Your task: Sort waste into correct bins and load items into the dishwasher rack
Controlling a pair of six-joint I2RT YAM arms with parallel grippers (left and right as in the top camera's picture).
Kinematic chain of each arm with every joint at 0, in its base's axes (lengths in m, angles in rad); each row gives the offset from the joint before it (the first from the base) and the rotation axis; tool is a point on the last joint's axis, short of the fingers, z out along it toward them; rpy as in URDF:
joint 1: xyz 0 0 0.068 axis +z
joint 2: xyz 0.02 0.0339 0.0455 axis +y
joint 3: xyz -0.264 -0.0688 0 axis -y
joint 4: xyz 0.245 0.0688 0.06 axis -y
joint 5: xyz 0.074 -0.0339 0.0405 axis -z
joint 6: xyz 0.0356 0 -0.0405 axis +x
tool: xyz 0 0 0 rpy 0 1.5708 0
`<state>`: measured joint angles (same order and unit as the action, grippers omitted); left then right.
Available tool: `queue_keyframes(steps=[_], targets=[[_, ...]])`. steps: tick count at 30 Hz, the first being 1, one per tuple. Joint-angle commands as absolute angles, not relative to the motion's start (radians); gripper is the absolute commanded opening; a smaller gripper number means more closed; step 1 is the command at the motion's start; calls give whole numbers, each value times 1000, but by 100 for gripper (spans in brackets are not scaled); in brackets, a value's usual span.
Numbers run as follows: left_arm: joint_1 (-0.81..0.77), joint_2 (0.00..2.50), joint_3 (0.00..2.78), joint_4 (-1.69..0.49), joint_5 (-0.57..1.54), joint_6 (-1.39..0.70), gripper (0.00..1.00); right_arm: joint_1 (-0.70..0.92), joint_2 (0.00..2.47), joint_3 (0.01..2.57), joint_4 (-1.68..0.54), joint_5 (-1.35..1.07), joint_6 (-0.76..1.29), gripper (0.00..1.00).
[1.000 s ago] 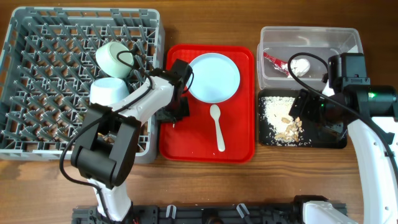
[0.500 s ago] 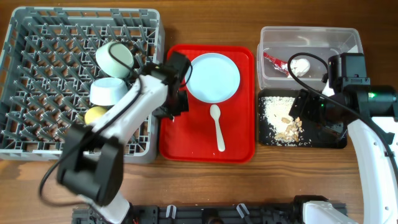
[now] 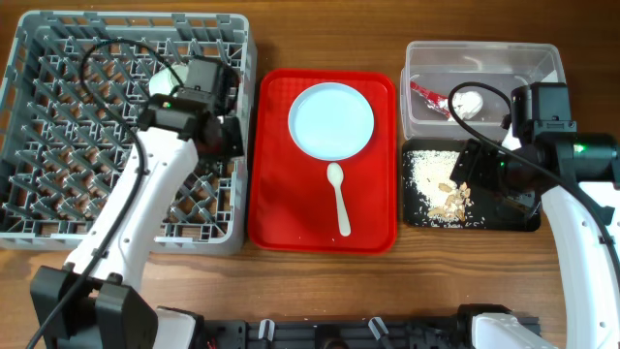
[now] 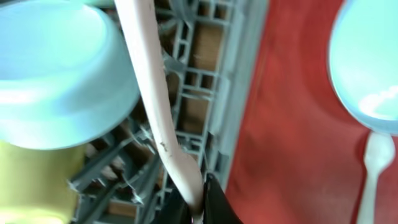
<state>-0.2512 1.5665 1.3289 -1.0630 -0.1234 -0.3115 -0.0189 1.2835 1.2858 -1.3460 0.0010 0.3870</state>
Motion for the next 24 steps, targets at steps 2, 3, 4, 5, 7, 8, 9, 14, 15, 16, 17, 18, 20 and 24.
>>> queue_keyframes(steps=[2, 3, 4, 5, 7, 8, 9, 14, 15, 16, 17, 18, 20, 24], targets=[[-240, 1618, 1341, -1047, -147, -290, 4, -21, 1272, 1305, -1346, 0, 369, 91], [-240, 1636, 1341, -1046, -147, -291, 4, -21, 1272, 1305, -1346, 0, 369, 91], [-240, 1655, 1341, -1044, -147, -291, 4, -21, 1272, 1305, -1346, 0, 369, 91], [-240, 1670, 1341, -1042, -148, -291, 4, -21, 1272, 1305, -1346, 0, 369, 91], [-240, 1703, 1341, -1044, -147, -291, 5, -21, 1272, 1305, -1347, 0, 369, 91], [-240, 1719, 1341, -1048, -148, -291, 8, -21, 1272, 1305, -1347, 0, 369, 91], [-240, 1731, 1341, -1048, -148, -291, 14, -21, 1272, 1305, -1347, 0, 369, 91], [-240, 1739, 1341, -1053, -147, -291, 28, -21, 1272, 1305, -1347, 0, 369, 91], [-240, 1739, 1341, -1057, -147, -291, 28, -21, 1272, 1305, -1347, 0, 369, 91], [-240, 1732, 1343, -1063, -147, -291, 28, -21, 1272, 1305, -1348, 0, 369, 91], [-240, 1723, 1345, -1067, -147, -292, 28, -21, 1272, 1305, -1347, 0, 369, 91], [-240, 1707, 1349, -1068, -146, -292, 28, -21, 1272, 1305, -1347, 0, 368, 91], [-240, 1670, 1359, -1066, -118, -292, 29, -21, 1272, 1305, -1347, 0, 368, 91], [-247, 1591, 1371, -1002, 192, -300, 38, -21, 1272, 1305, -1343, 0, 370, 91]])
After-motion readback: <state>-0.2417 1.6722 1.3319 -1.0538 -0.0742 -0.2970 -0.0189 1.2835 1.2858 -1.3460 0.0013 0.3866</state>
